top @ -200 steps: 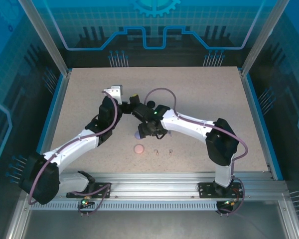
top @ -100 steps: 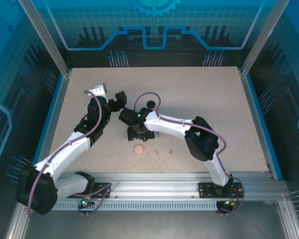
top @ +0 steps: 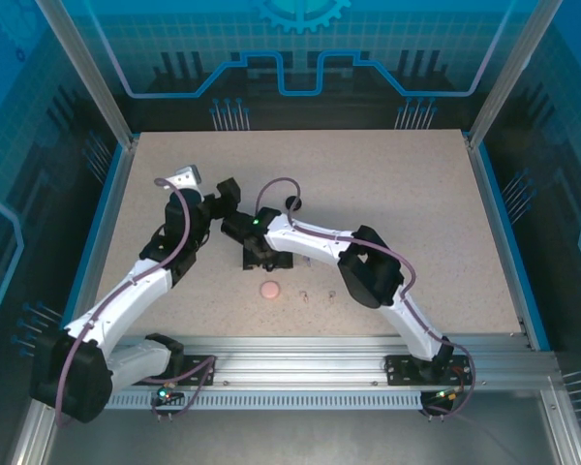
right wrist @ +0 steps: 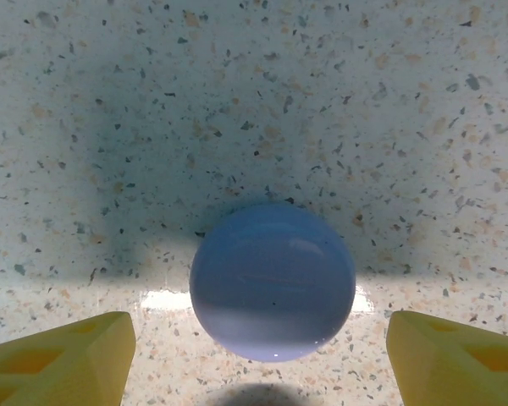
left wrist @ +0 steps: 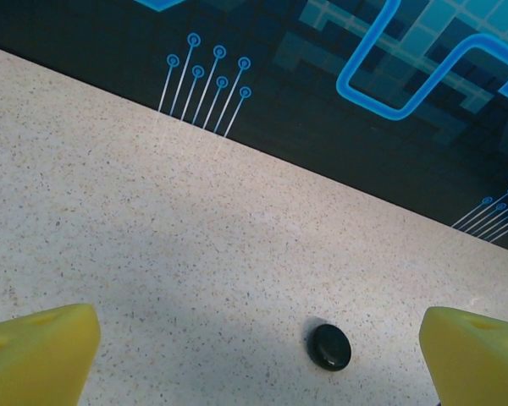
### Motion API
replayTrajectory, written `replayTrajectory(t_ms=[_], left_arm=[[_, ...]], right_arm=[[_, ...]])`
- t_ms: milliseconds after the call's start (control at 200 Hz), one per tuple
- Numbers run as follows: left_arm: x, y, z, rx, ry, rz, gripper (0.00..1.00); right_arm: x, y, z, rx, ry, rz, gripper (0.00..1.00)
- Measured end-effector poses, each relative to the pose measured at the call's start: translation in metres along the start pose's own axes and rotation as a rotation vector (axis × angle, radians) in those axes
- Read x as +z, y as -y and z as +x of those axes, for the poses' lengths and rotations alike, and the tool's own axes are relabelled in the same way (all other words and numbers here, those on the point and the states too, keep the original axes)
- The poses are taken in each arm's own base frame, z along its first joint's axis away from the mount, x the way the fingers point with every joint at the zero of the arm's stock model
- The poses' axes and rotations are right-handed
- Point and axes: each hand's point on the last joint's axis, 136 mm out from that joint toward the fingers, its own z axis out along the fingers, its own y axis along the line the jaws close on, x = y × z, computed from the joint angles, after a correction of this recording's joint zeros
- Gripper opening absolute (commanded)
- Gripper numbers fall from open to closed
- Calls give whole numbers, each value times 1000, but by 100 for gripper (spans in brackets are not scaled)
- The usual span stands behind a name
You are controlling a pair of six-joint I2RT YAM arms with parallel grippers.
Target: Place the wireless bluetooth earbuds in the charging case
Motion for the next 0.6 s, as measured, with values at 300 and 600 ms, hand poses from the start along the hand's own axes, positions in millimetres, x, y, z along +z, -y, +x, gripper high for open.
replayTrajectory(t_ms=[300, 600], left_arm=[[0, -1, 3, -8, -10, 7, 99], [0, 1, 4, -8, -15, 17, 99]], right_arm=[[18, 4, 2, 3, -25, 30, 73], [19, 2, 1, 8, -32, 19, 67]])
